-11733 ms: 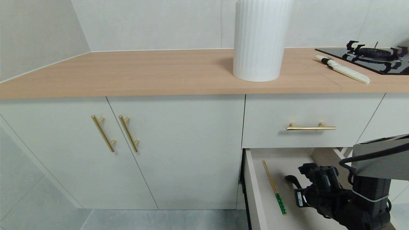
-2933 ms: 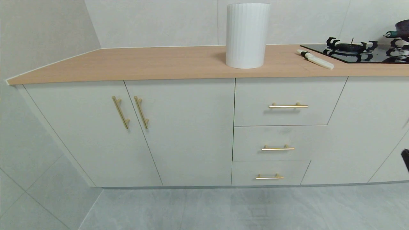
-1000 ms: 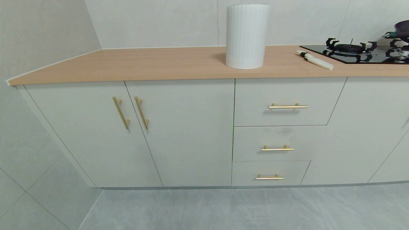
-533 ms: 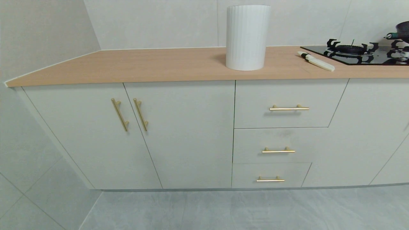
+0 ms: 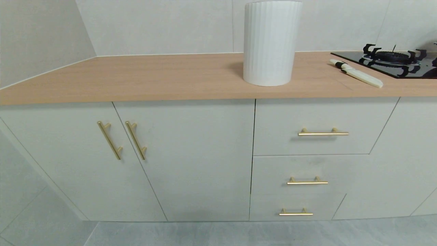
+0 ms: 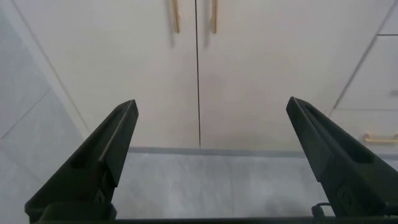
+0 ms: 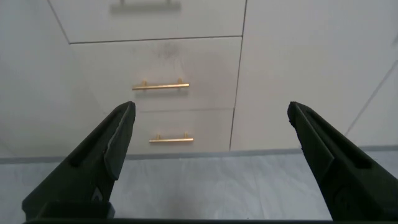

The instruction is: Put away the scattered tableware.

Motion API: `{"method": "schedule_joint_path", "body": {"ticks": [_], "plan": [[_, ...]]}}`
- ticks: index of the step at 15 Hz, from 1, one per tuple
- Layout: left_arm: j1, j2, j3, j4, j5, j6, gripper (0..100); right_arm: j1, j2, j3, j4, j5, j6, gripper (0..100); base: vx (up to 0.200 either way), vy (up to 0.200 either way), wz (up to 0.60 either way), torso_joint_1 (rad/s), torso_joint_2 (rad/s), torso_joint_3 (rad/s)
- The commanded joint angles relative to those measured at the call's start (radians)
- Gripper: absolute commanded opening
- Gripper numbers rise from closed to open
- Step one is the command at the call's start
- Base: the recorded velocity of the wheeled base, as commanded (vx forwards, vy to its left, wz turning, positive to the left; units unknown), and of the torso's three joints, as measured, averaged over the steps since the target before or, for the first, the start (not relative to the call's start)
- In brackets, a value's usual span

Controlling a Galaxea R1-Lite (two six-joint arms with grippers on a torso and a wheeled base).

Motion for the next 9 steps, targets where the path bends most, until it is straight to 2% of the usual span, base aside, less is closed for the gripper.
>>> {"method": "schedule_joint_path", "body": {"ticks": [1,8,9], "plan": [[0.0,0.0,0.0,0.0,0.0,0.0,100,0.0,0.002,0.0,-0.001,0.0,0.001,100,0.2,0.0,0.0,-0.007,0.01,0.007],[0.0,0.0,0.0,0.0,0.0,0.0,100,0.0,0.002,0.0,-0.001,0.0,0.001,100,0.2,0.0,0.0,0.0,0.0,0.002],[0.0,0.0,0.0,0.0,0.0,0.0,100,0.0,0.002,0.0,-0.001,0.0,0.001,100,0.0,0.0,0.0,0.0,0.0,0.0]]}}
